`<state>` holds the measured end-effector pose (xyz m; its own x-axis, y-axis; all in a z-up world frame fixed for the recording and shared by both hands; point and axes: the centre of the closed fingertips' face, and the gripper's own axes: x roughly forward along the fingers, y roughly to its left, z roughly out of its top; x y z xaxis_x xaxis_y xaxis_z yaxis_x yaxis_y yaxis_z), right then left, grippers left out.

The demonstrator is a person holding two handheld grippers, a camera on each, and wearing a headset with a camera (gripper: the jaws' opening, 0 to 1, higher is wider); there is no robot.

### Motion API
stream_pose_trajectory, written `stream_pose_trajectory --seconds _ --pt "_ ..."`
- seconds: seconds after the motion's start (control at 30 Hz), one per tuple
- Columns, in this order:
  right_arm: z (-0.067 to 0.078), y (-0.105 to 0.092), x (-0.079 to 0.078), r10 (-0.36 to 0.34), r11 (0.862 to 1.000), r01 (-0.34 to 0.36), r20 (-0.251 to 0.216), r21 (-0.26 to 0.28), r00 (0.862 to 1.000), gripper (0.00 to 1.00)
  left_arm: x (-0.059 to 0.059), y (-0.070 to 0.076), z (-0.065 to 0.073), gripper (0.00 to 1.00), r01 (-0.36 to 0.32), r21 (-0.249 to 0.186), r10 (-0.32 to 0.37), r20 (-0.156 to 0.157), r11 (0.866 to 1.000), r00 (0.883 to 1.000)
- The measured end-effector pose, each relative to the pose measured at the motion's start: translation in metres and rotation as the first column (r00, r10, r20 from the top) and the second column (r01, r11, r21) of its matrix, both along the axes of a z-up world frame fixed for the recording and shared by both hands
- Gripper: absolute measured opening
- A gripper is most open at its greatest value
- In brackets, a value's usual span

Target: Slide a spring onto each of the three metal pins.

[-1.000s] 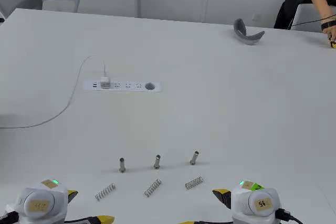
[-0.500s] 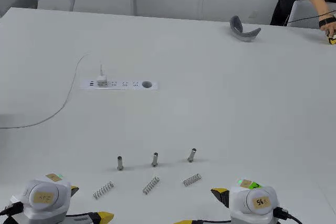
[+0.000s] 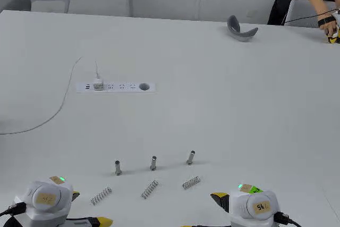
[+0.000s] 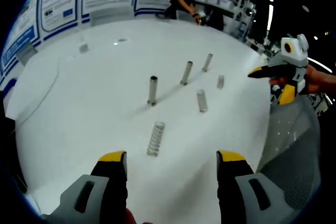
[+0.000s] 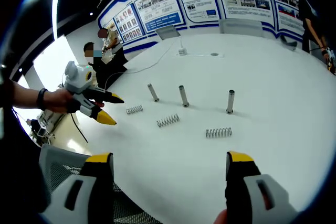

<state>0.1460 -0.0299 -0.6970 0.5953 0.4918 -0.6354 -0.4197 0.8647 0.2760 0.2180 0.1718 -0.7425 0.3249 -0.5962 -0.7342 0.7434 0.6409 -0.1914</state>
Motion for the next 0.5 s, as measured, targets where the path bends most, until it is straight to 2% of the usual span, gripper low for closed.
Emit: stream_pose_trajectory --seconds 0.1,0.3,0.5 --pt "0.0 0.0 0.0 -0.002 1.0 0.002 -0.001 0.003 1.0 0.89 0.002 -0.001 -0.005 0.67 -0.008 -0.006 0.008 -0.015 1.0 1.0" --pt "-0.001 0.002 -0.001 -0.002 1.0 0.002 -0.005 0.008 1.0 0.89 0.005 -0.005 -0.012 0.63 -0.009 0.001 0.009 -0.022 1.0 1.0" --pt "-0.001 0.002 0.0 -0.008 1.0 0.008 -0.007 0.014 1.0 0.89 0.01 -0.006 -0.015 0.54 0.002 0.02 -0.002 -0.011 1.0 1.0"
